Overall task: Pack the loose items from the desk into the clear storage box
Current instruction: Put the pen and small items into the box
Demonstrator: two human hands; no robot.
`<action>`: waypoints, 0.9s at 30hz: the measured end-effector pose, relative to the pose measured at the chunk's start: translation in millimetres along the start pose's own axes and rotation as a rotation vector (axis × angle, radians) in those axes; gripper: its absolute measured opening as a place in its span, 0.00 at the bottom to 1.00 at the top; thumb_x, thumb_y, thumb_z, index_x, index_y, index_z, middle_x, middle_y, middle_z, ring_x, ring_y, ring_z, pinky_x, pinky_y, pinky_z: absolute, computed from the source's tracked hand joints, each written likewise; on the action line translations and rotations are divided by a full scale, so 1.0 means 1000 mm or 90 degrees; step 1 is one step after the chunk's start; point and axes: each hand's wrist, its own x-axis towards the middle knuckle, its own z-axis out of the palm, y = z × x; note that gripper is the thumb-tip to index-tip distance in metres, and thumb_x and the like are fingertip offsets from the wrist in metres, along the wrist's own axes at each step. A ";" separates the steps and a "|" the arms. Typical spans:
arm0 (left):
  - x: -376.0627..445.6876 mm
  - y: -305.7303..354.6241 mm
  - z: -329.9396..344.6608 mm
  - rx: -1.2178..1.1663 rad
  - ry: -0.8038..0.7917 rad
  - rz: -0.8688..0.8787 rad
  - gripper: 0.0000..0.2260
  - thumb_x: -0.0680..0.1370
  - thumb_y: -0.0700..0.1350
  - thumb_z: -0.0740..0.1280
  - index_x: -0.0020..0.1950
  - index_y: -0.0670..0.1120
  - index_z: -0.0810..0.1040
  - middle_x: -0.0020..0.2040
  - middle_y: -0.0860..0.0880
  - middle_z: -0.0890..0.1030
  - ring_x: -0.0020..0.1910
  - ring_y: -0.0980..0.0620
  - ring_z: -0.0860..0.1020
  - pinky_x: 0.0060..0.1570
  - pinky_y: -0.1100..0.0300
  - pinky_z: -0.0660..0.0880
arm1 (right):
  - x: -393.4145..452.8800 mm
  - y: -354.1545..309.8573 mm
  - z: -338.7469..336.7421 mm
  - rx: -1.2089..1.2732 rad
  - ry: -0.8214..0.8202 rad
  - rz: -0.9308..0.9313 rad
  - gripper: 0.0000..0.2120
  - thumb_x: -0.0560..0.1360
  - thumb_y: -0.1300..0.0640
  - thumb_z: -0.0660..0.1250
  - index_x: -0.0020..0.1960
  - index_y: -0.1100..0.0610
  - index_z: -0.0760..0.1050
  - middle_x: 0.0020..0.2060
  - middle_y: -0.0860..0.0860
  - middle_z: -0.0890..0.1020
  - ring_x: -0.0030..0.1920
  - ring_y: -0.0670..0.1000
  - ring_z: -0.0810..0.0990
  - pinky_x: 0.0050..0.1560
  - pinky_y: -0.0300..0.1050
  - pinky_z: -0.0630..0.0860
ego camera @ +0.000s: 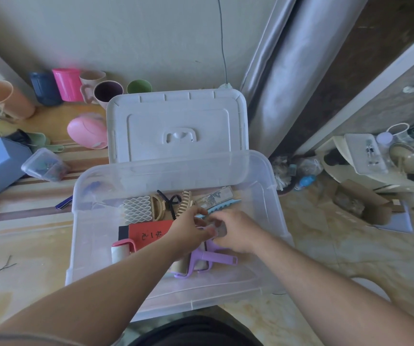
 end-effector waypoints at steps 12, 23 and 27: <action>-0.030 0.007 -0.037 0.236 -0.033 0.069 0.16 0.76 0.39 0.67 0.60 0.56 0.78 0.55 0.55 0.81 0.51 0.56 0.82 0.58 0.54 0.79 | 0.003 0.008 0.006 -0.221 0.106 0.130 0.12 0.76 0.46 0.70 0.55 0.52 0.79 0.55 0.50 0.79 0.56 0.56 0.80 0.48 0.46 0.74; -0.120 -0.024 -0.214 0.456 0.401 0.423 0.09 0.75 0.42 0.73 0.53 0.53 0.83 0.62 0.51 0.76 0.61 0.49 0.75 0.60 0.59 0.71 | 0.049 -0.122 0.018 -0.149 0.433 -0.166 0.20 0.68 0.64 0.76 0.60 0.56 0.82 0.53 0.54 0.77 0.52 0.61 0.76 0.53 0.53 0.77; -0.117 -0.096 -0.303 0.483 0.474 0.322 0.10 0.73 0.40 0.75 0.52 0.52 0.82 0.59 0.52 0.75 0.60 0.46 0.74 0.55 0.50 0.76 | 0.090 -0.231 0.032 -0.151 0.500 -0.327 0.15 0.69 0.66 0.73 0.55 0.58 0.83 0.50 0.55 0.79 0.49 0.61 0.75 0.49 0.53 0.75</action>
